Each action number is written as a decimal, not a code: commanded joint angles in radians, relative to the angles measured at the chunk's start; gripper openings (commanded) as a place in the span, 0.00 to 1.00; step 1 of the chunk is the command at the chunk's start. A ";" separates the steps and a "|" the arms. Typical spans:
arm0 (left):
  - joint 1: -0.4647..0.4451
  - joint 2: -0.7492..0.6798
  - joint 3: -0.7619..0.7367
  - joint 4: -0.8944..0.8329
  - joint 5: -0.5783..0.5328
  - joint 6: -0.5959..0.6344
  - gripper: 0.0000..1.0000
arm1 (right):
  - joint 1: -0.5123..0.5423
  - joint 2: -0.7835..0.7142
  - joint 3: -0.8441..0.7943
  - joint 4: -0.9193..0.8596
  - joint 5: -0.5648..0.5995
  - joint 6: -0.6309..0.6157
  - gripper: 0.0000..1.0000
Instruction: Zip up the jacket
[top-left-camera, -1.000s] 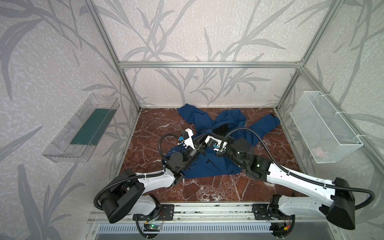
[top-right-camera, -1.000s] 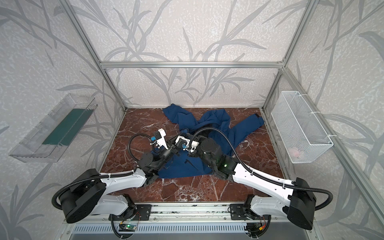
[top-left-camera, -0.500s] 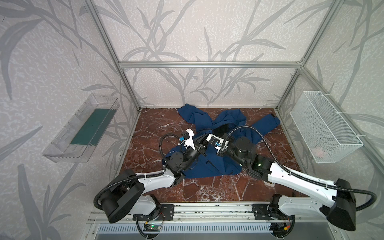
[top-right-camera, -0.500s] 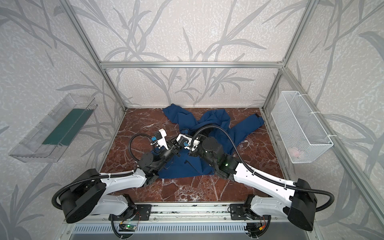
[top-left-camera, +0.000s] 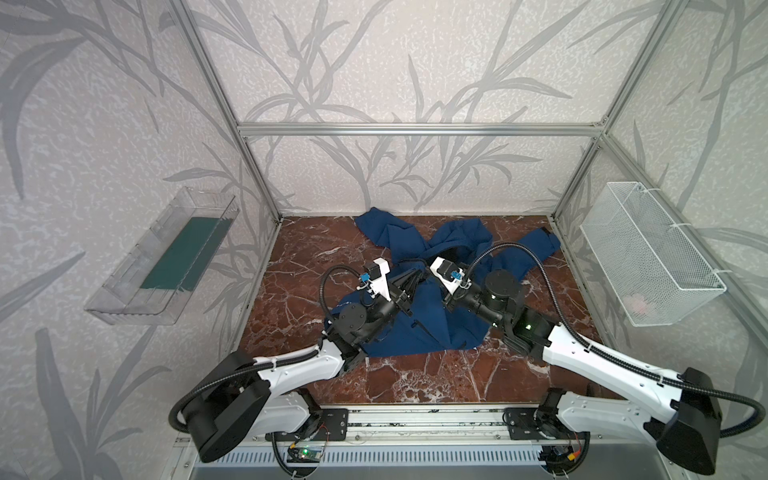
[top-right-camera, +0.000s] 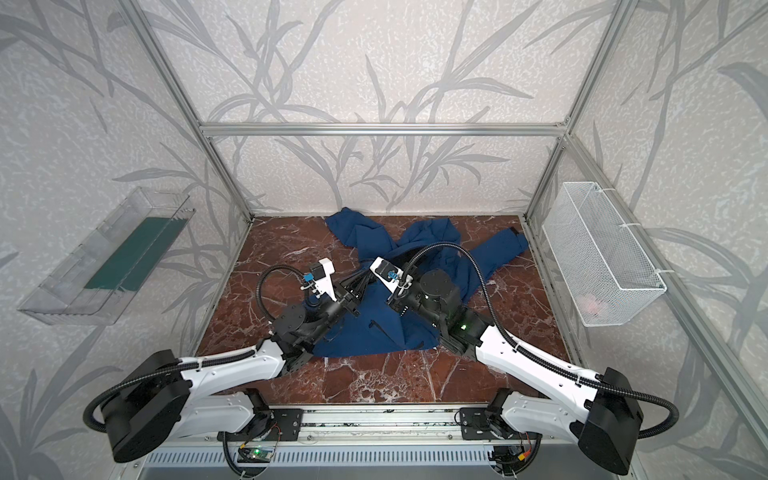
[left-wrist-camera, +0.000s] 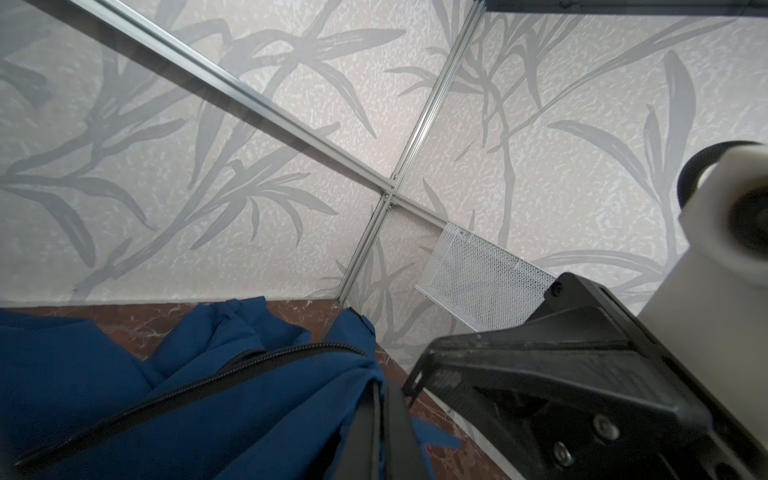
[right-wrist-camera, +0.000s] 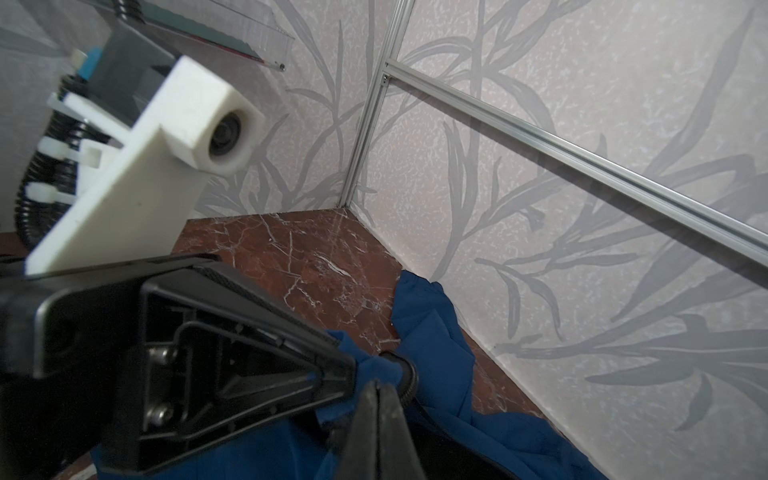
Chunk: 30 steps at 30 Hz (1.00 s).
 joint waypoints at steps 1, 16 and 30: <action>-0.001 -0.126 0.081 -0.355 -0.054 0.010 0.00 | -0.039 -0.042 -0.029 0.122 0.002 0.094 0.00; 0.011 -0.345 0.186 -0.966 -0.103 -0.036 0.00 | -0.059 -0.010 -0.185 0.453 -0.058 0.383 0.00; 0.011 -0.344 0.195 -0.975 -0.076 -0.037 0.00 | -0.070 -0.086 -0.025 -0.091 -0.138 0.563 0.38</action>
